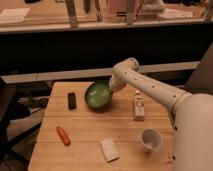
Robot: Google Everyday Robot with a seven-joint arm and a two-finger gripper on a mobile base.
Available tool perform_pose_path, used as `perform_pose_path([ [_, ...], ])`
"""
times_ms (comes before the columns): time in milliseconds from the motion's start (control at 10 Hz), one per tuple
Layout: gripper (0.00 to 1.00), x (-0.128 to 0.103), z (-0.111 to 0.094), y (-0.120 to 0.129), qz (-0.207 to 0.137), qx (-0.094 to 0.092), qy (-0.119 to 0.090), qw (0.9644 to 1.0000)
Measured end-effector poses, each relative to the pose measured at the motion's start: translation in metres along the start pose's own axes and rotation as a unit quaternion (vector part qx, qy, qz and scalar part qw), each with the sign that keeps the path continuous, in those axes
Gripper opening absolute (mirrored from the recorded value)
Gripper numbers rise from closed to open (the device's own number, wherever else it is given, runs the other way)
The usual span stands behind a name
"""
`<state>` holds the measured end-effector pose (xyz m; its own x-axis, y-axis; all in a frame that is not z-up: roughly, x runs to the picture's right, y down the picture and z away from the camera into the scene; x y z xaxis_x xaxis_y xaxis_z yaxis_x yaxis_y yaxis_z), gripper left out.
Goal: Pick up the ceramic bowl
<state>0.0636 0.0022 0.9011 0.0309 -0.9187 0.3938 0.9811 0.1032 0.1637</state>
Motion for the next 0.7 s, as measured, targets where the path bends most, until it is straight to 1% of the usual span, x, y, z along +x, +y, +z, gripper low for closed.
perform_pose_path([
  [100, 0.0, 0.002, -0.002, -0.006, -0.009, 0.002, -0.001, 1.0],
  [300, 0.0, 0.008, -0.008, -0.007, -0.025, -0.002, 0.002, 0.9997],
  [500, 0.0, 0.012, -0.014, -0.018, -0.042, -0.001, 0.002, 0.9991],
  [700, 0.0, 0.014, -0.018, -0.022, -0.055, -0.003, 0.003, 0.9985],
])
